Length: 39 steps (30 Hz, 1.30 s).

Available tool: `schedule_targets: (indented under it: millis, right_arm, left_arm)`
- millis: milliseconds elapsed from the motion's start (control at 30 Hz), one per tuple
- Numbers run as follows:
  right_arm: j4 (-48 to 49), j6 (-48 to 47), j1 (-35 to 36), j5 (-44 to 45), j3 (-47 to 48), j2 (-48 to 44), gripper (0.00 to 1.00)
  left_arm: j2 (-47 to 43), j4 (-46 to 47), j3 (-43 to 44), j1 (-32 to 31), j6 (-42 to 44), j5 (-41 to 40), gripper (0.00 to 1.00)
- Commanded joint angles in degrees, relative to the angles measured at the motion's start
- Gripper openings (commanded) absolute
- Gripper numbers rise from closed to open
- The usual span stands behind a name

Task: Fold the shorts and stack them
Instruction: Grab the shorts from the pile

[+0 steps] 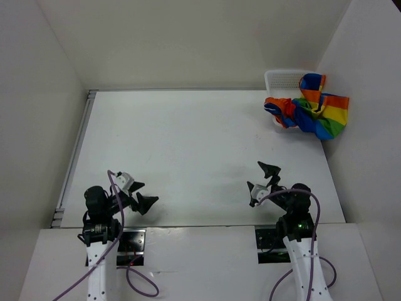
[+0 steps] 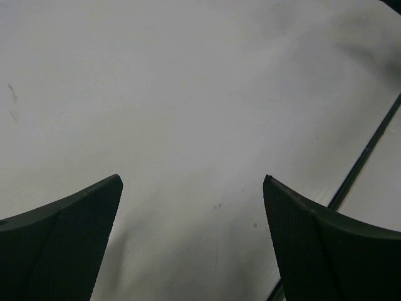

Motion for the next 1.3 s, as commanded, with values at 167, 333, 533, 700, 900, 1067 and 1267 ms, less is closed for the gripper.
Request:
schedule_targets:
  millis: [167, 333, 533, 700, 900, 1067, 1267]
  right_arm:
    - [21.64, -1.07, 3.29, 10.32, 8.67, 1.54, 1.0]
    - [2.98, 7.26, 3.3, 16.62, 28.72, 23.17, 1.0]
    - [-0.26, 43.41, 5.58, 41.66, 57.07, 59.07, 1.0]
    - [-0.11, 58.24, 5.58, 48.9, 61.79, 74.32, 0.91]
    - [6.06, 58.34, 1.02, 58.23, 60.2, 80.11, 0.72]
    - [6.05, 57.03, -2.85, 58.23, 62.32, 87.75, 0.73]
    - [6.05, 57.64, -4.79, 58.93, 66.18, 93.57, 0.73]
  left_arm:
    - [2.53, 31.17, 6.21, -1.37, 0.3, -15.09, 1.0]
    - [17.79, 20.35, 19.74, -1.9, 0.3, -16.59, 1.0]
    - [62.52, 3.3, 52.94, -4.01, 0.3, -30.46, 1.0]
    - [77.07, -0.08, 62.65, -8.39, 0.3, -40.4, 1.0]
    - [80.85, -0.86, 62.65, -9.81, 0.3, -41.3, 1.0]
    - [82.61, -0.86, 62.65, -11.13, 0.3, -40.59, 1.0]
    - [83.14, -0.86, 62.65, -11.75, 0.3, -39.54, 1.0]
